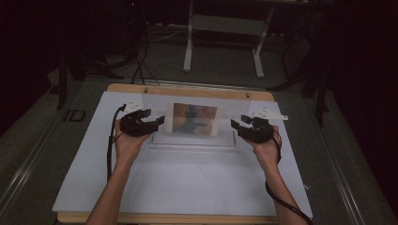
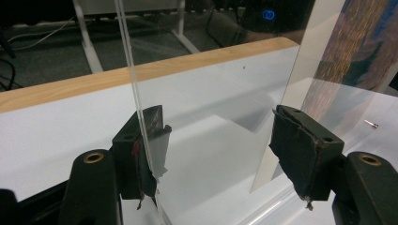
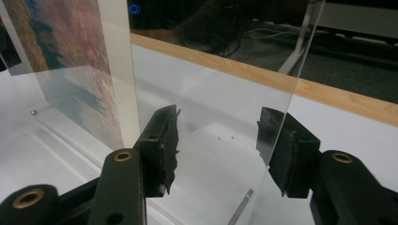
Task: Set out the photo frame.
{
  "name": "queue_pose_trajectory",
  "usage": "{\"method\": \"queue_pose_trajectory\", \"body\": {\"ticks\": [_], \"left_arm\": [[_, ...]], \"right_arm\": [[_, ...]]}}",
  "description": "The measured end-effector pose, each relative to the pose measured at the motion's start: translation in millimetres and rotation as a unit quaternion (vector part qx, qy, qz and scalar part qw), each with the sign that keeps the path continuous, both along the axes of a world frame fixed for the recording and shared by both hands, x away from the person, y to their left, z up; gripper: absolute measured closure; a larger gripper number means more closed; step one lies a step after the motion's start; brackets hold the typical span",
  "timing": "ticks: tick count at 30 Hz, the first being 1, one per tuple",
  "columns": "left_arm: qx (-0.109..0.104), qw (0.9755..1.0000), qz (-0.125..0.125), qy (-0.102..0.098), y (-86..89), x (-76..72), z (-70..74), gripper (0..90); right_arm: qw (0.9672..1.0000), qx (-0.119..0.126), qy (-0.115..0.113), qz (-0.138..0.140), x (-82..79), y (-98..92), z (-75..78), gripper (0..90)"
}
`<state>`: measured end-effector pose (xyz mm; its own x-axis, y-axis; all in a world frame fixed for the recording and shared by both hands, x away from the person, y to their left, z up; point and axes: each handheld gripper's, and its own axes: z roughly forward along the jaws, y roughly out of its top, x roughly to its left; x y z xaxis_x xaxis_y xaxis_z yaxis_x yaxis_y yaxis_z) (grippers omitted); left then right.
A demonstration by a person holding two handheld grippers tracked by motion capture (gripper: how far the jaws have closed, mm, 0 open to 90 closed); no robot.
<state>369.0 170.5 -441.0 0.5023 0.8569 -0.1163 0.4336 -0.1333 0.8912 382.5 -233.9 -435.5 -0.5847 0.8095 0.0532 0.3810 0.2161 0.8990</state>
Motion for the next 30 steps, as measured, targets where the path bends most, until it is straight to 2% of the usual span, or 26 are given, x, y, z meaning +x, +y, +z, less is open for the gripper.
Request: {"method": "queue_pose_trajectory", "body": {"ticks": [6, 15, 24, 30], "left_arm": [[-0.003, 0.9999, 0.002, 0.017, -3.3, -3.8, 0.4, 34.6], [-0.012, 0.9994, -0.002, 0.033, -7.1, -5.6, -6.5, 34.7], [0.0, 0.9994, 0.001, 0.036, -13.9, -8.4, -5.9, 34.7], [0.002, 0.9993, 0.007, 0.036, -15.7, -13.5, -5.5, 34.8]], "right_arm": [[0.9999, 0.004, 0.013, 0.001, -2.5, -4.0, -1.7, 47.7], [0.9996, 0.006, 0.026, -0.004, -8.6, -8.1, -3.6, 47.8], [0.999, 0.017, 0.042, -0.006, -9.2, -14.4, -11.9, 47.7], [0.9989, 0.021, 0.042, -0.001, -8.9, -16.6, -13.5, 47.6]]}}
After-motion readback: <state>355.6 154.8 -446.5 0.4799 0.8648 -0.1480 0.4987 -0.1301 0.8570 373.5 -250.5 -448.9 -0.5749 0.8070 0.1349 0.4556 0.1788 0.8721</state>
